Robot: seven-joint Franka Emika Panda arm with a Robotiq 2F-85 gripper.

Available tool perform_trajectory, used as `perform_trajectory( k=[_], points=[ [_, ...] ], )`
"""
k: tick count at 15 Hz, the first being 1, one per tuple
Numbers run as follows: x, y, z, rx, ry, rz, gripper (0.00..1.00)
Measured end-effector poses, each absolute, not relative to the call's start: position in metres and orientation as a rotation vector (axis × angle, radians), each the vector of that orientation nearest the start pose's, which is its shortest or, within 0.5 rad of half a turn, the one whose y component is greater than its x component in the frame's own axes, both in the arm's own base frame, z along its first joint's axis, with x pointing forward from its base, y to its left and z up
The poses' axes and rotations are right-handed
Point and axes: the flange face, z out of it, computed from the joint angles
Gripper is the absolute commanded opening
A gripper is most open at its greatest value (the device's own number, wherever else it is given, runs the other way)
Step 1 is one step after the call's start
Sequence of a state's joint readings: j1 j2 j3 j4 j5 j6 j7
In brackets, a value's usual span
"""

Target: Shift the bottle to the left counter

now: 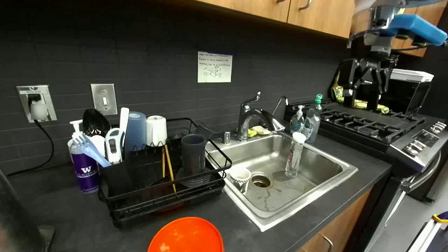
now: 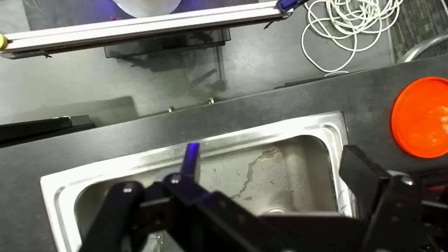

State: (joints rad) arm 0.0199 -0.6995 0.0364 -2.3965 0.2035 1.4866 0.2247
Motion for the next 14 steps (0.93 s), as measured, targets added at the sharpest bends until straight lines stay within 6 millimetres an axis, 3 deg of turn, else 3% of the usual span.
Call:
perform_trajectory(
  k=[14],
  points=[
    [0.3189, 0.0389, 0.5397, -2.984, 0.287, 0.292, 1.0]
  ],
)
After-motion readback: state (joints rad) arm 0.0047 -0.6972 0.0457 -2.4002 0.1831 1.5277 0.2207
